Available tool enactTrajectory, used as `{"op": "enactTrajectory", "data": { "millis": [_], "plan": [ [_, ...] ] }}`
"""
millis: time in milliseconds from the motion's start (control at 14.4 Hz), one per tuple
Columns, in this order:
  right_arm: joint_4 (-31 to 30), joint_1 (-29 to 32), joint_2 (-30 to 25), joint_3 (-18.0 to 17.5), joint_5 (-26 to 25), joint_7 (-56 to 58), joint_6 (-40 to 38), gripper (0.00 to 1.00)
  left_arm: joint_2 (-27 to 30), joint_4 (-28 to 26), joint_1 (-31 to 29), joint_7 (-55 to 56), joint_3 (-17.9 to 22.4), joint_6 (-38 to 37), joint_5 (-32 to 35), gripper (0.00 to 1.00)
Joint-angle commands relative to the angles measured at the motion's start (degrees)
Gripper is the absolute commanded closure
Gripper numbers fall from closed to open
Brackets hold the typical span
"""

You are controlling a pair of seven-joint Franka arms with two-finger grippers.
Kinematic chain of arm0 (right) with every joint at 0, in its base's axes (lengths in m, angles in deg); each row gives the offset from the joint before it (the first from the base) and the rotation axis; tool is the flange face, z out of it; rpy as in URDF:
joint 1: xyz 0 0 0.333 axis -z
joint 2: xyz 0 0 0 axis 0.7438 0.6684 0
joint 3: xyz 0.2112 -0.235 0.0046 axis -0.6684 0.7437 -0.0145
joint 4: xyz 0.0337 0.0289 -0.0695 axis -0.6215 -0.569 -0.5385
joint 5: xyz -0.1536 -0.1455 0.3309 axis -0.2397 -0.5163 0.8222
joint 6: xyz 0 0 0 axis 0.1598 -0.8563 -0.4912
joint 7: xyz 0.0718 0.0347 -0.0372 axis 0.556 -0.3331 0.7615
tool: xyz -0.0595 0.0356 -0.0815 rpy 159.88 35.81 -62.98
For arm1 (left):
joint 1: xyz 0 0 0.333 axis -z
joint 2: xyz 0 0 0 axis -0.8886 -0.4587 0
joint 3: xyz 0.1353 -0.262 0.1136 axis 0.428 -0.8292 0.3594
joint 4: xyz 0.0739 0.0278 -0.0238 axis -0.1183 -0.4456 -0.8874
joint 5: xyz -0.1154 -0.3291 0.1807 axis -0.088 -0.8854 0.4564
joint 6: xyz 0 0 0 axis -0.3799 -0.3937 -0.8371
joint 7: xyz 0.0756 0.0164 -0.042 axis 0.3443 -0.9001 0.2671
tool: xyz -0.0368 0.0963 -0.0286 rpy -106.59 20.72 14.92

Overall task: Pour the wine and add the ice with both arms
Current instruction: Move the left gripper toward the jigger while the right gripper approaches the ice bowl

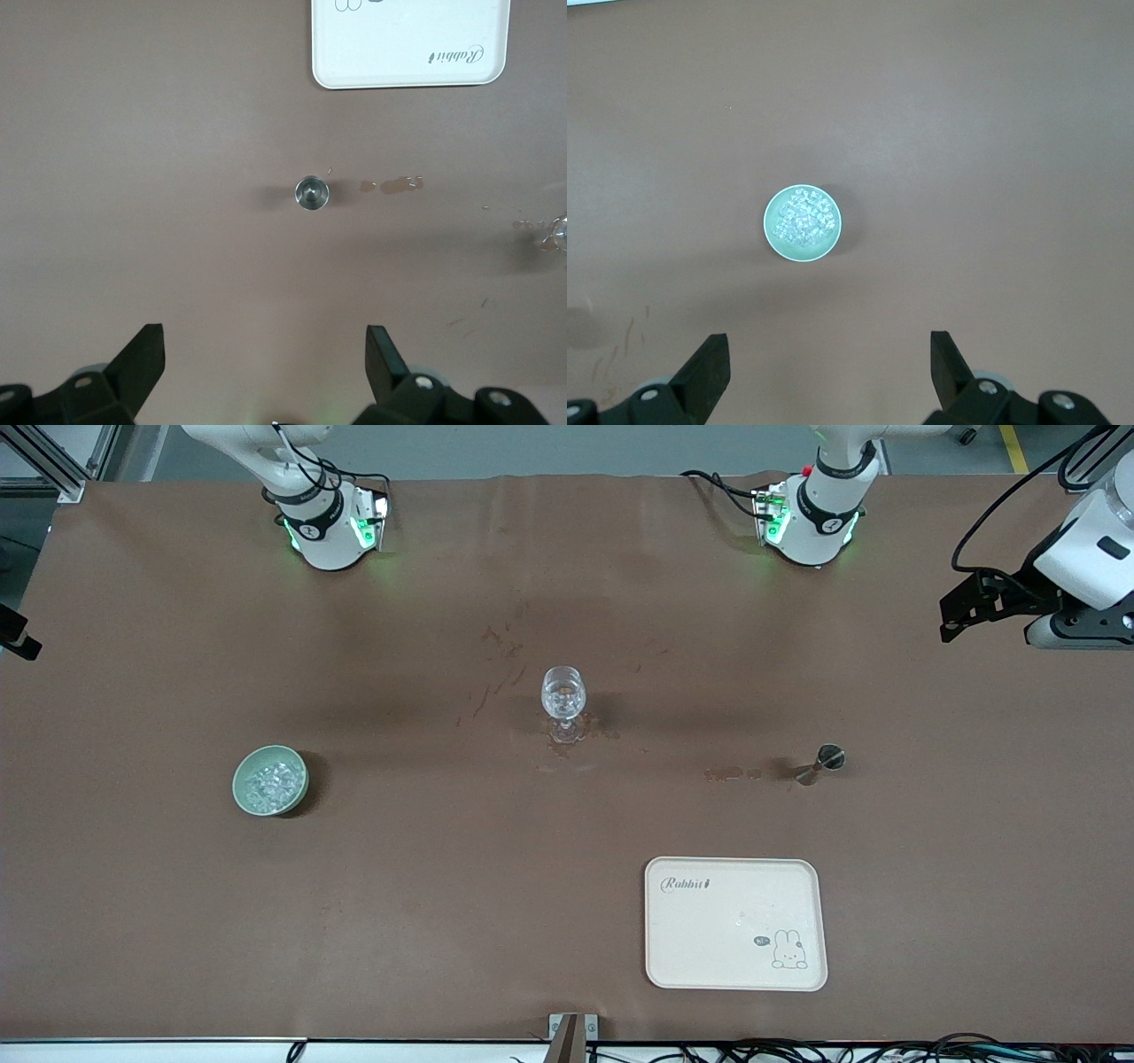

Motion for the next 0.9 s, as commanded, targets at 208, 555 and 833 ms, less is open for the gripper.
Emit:
{"op": "enactTrajectory", "data": {
  "millis": [208, 555, 833],
  "plan": [
    [1.07, 0.04, 0.46, -0.42, -0.02, -0.38, -0.96, 0.0, -1.69, 3.07, -0.41, 2.91, -0.11, -0.2, 0.09, 0.0],
    [1.07, 0.13, 0.46, -0.51, 0.07, -0.3, -1.13, 0.0, -5.99, 6.23, -2.86, 2.91, 0.24, -0.11, 0.09, 0.0],
    [1.07, 0.04, 0.46, -0.51, 0.24, -0.38, -0.95, 0.0, -10.91, 6.94, -8.14, 3.07, 0.07, -0.2, -0.79, 0.0]
  ]
}}
